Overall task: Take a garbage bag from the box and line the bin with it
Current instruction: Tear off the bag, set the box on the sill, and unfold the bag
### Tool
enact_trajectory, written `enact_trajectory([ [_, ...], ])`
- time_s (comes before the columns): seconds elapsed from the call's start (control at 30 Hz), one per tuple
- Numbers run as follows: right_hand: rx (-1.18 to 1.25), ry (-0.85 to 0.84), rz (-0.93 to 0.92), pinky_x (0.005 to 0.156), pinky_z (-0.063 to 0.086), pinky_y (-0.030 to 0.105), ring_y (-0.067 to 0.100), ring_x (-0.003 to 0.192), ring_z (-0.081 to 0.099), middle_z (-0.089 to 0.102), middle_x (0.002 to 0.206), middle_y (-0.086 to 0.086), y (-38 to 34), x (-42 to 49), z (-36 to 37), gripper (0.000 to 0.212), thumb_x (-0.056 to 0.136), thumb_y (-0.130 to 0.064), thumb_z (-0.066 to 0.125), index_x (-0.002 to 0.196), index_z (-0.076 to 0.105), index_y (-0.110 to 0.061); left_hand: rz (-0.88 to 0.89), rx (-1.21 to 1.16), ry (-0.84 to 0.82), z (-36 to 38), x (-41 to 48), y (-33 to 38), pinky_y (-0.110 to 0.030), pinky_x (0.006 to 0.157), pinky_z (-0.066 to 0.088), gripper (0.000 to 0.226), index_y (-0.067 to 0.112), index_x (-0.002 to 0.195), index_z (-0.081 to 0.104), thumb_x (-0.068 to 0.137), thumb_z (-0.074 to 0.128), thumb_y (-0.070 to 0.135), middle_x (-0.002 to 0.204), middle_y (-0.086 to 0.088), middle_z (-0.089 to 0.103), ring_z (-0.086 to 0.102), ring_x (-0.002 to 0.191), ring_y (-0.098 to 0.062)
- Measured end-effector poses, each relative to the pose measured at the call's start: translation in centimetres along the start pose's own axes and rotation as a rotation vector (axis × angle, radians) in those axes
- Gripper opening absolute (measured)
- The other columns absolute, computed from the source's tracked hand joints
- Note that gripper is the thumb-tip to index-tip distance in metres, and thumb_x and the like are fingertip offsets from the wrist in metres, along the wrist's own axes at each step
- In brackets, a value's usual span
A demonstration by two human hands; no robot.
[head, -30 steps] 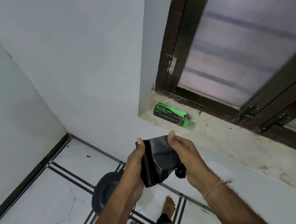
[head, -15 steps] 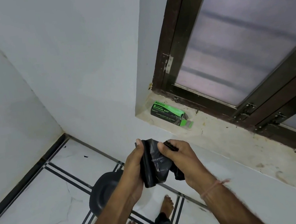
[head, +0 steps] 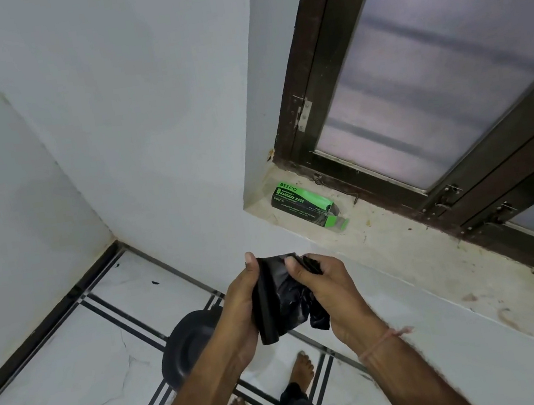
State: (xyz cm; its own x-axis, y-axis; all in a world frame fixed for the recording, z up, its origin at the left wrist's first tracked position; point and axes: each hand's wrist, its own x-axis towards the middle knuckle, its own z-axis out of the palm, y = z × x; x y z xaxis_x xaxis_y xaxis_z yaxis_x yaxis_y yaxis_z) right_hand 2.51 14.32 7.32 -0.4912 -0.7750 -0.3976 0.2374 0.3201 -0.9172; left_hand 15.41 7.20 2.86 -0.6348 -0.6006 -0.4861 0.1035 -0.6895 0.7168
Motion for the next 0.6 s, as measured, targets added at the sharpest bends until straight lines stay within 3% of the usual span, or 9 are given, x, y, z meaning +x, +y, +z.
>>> enact_trajectory([
  [0.13, -0.056, 0.113, -0.002, 0.067, 0.055, 0.024, 0.014, 0.078, 0.068, 0.073, 0.089, 0.004, 1.0, 0.8, -0.2, 0.024, 0.107, -0.022, 0.055, 0.106, 0.069, -0.002, -0.001, 0.02, 0.019, -0.3, 0.0, 0.1, -0.05, 0.111, 0.046, 0.073, 0.017, 0.127, 0.073, 0.097, 0.038, 0.073, 0.129, -0.014, 0.073, 0.067, 0.123, -0.033],
  [0.23, -0.086, 0.142, -0.006, 0.069, 0.053, 0.029, 0.021, 0.08, 0.064, 0.071, 0.086, 0.005, 1.1, 1.1, -0.2, 0.019, 0.109, -0.013, 0.051, 0.099, 0.066, -0.006, -0.026, -0.029, 0.046, -0.2, 0.0, 0.1, -0.057, 0.115, 0.043, 0.075, 0.015, 0.127, 0.072, 0.093, 0.046, 0.076, 0.13, -0.018, 0.071, 0.066, 0.124, -0.037],
  [0.37, 0.022, 0.074, 0.037, 0.085, 0.063, 0.038, 0.028, 0.097, 0.077, 0.08, 0.102, 0.012, 0.5, 0.7, 0.4, 0.03, 0.109, -0.027, 0.051, 0.107, 0.074, -0.007, -0.054, -0.071, 0.02, -0.2, 0.1, 0.2, -0.06, 0.114, 0.042, 0.073, 0.014, 0.13, 0.071, 0.094, 0.048, 0.073, 0.132, -0.02, 0.069, 0.065, 0.125, -0.04],
  [0.47, 0.065, -0.047, 0.007, 0.074, 0.062, 0.028, 0.02, 0.086, 0.079, 0.081, 0.095, 0.012, 0.0, 0.1, 0.4, 0.026, 0.1, -0.024, 0.066, 0.107, 0.076, -0.001, -0.041, -0.063, 0.018, -0.4, 0.0, 0.3, -0.061, 0.112, 0.044, 0.07, 0.01, 0.128, 0.071, 0.097, 0.048, 0.068, 0.131, -0.021, 0.07, 0.065, 0.124, -0.041],
  [0.6, 0.044, 0.023, -0.012, 0.067, 0.06, 0.028, 0.022, 0.076, 0.074, 0.077, 0.082, 0.013, 0.3, 0.2, 0.6, 0.021, 0.091, -0.016, 0.078, 0.097, 0.076, 0.005, -0.031, -0.056, 0.035, -0.2, -0.3, 0.5, -0.064, 0.109, 0.045, 0.076, 0.007, 0.129, 0.069, 0.089, 0.061, 0.071, 0.13, -0.024, 0.069, 0.065, 0.122, -0.044],
])
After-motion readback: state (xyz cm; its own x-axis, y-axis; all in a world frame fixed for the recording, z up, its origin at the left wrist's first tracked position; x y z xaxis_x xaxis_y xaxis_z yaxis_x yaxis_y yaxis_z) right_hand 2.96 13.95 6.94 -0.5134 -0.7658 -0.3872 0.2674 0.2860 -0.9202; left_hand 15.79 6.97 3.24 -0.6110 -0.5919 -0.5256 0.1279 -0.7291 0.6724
